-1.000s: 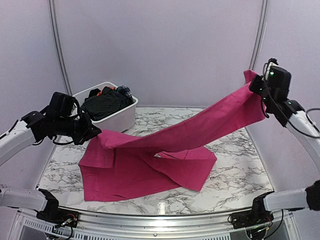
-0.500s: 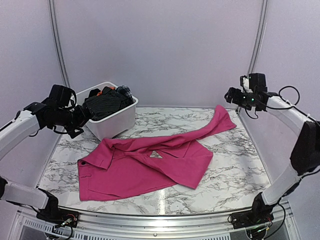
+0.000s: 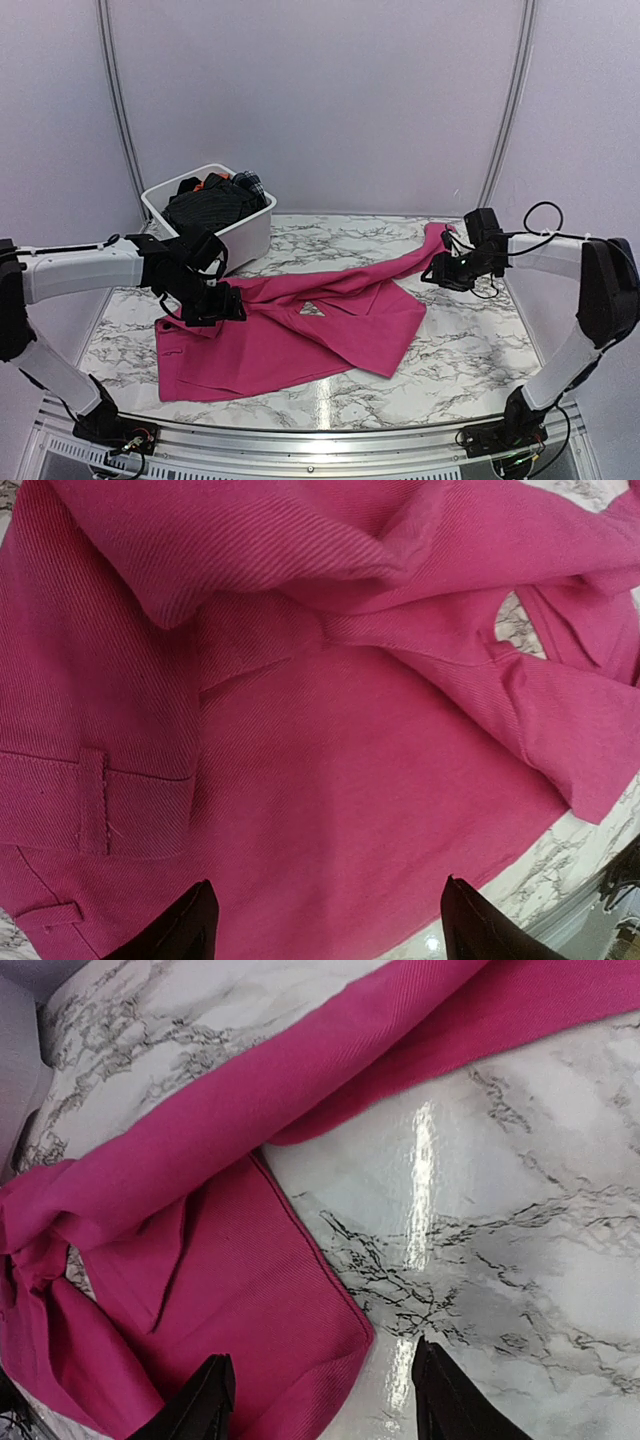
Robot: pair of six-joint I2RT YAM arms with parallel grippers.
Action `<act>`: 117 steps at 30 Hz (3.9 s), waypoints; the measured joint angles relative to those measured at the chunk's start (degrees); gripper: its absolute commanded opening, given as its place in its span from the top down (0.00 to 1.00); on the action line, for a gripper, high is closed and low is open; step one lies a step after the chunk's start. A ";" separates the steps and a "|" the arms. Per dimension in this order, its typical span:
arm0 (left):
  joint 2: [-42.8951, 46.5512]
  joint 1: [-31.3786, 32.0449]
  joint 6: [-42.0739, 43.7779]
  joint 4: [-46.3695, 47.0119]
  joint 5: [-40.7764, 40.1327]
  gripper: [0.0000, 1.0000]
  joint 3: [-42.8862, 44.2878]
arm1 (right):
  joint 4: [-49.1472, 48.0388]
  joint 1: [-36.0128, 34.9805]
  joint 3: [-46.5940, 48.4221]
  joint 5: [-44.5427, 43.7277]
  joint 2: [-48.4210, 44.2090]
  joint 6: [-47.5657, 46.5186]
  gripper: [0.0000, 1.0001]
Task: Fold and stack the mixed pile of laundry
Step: Flatten out the crumpled trousers at the center of the board.
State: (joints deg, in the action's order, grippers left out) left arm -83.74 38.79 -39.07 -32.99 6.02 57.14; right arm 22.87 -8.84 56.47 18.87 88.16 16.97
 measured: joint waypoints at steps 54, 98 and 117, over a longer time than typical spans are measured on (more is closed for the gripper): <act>-0.37 -17.62 -0.87 -0.37 -8.59 0.41 -6.86 | 23.91 6.82 -3.37 -8.46 -24.06 10.29 1.00; -34.75 34.67 31.34 34.10 -24.48 0.55 35.08 | 5.92 -28.24 4.55 -19.54 -27.80 40.19 1.00; -13.92 15.08 15.78 29.16 -16.24 1.00 6.75 | 1.22 -29.11 3.98 -20.46 -23.87 33.53 0.19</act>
State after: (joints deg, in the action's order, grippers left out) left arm -97.67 53.87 -23.29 -3.84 -10.22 63.90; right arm 24.10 -37.95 60.45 -1.58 64.29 50.50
